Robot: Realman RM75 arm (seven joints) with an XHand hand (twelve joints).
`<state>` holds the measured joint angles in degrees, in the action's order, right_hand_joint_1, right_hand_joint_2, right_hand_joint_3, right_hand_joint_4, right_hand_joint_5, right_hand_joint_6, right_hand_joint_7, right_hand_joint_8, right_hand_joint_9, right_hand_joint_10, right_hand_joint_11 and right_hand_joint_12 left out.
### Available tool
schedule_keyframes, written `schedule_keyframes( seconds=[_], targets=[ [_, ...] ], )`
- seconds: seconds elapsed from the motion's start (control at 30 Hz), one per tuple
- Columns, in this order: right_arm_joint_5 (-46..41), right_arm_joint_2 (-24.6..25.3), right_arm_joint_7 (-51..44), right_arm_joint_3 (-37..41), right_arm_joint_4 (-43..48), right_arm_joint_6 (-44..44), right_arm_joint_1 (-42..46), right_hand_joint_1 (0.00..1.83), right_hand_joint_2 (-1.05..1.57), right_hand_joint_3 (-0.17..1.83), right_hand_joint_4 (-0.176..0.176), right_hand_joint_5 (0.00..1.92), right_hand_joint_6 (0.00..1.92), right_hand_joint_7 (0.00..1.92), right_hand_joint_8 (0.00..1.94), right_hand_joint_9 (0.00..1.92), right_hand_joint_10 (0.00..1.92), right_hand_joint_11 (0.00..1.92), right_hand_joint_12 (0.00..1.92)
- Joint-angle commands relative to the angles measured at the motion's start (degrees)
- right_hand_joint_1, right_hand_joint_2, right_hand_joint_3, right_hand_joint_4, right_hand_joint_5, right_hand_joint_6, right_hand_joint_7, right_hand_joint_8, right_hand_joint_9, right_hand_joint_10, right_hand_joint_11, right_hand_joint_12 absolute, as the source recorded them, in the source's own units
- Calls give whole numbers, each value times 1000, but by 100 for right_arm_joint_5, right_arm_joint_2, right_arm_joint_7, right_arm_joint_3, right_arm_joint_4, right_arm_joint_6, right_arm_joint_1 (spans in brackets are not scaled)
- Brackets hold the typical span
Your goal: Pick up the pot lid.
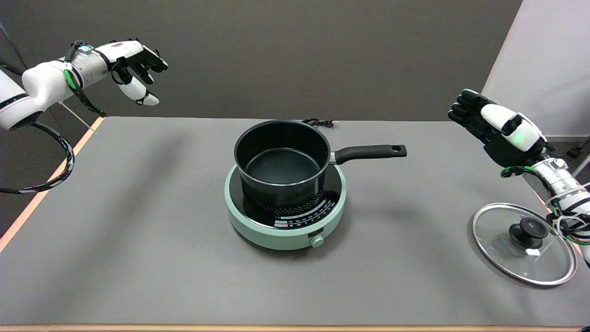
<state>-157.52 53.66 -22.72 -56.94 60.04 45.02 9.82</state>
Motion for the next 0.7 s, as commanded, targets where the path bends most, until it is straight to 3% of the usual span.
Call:
schedule_keyframes(
  seconds=[0.03, 0.23, 0.7],
  targets=[
    [-32, 54, -327, 236, 103, -127, -34, 914, 648, 914, -176, 418, 418, 418, 418, 418, 418, 418, 418],
    [-24, 46, -377, 360, 76, -169, -34, 915, 672, 884, -176, 373, 373, 373, 373, 373, 373, 373, 373],
    [-24, 22, -1868, 748, 124, -164, -37, 934, 601, 886, -176, 408, 408, 408, 408, 408, 408, 408, 408]
  ],
)
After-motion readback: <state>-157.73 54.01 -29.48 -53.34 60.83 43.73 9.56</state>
